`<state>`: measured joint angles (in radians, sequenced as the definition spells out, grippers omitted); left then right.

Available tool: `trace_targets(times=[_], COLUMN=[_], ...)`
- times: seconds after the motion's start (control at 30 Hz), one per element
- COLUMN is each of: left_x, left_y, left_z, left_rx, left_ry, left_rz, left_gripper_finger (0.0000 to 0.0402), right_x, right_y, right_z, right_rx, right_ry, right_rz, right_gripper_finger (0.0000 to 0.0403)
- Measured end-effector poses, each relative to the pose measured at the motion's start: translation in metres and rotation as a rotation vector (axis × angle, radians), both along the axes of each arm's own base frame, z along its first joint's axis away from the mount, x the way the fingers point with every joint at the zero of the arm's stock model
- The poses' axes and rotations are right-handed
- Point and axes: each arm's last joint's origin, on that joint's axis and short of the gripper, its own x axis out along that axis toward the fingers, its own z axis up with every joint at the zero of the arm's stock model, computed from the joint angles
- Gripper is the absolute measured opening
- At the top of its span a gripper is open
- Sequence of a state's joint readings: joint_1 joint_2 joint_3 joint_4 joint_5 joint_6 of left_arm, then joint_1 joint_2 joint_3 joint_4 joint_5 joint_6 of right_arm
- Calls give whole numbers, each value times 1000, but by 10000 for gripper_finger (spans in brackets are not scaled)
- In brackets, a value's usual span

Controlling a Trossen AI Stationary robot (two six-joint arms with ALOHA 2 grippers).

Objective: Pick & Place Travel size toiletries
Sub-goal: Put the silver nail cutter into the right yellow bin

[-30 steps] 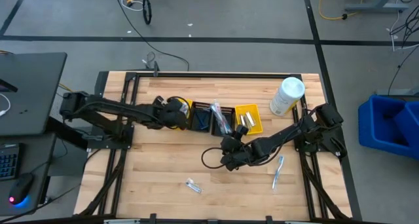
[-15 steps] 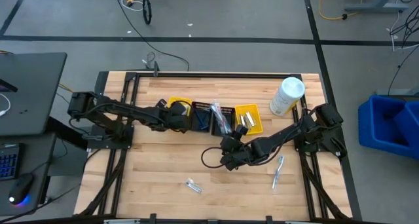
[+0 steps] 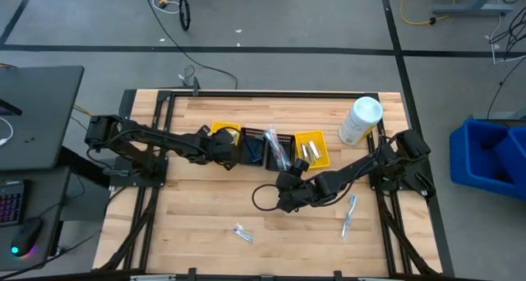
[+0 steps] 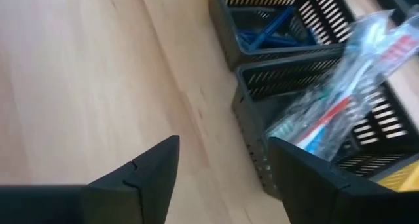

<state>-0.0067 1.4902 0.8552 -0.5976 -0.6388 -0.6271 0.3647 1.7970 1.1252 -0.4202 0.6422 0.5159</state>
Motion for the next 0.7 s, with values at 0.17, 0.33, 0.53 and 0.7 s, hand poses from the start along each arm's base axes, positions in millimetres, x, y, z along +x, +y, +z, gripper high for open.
trace_targets(times=[0.17,0.33,0.53,0.7], left_x=[8,17,27,32], left_y=[-2,-10,-28,-42], left_z=[9,23,33,35], left_rx=[-59,-87,-127,-168], left_ry=[-3,-26,-72,-107], left_rz=[-82,-188,-358,-497], left_gripper_finger=[164,161,150,146], right_x=[2,3,5,7], right_y=[-3,-7,-7,-6], right_z=[-1,-2,-2,-1], right_rx=[52,129,222,232], right_ry=[14,13,29,17], right_rz=[8,-12,26,37], right_gripper_finger=[260,268,256,244])
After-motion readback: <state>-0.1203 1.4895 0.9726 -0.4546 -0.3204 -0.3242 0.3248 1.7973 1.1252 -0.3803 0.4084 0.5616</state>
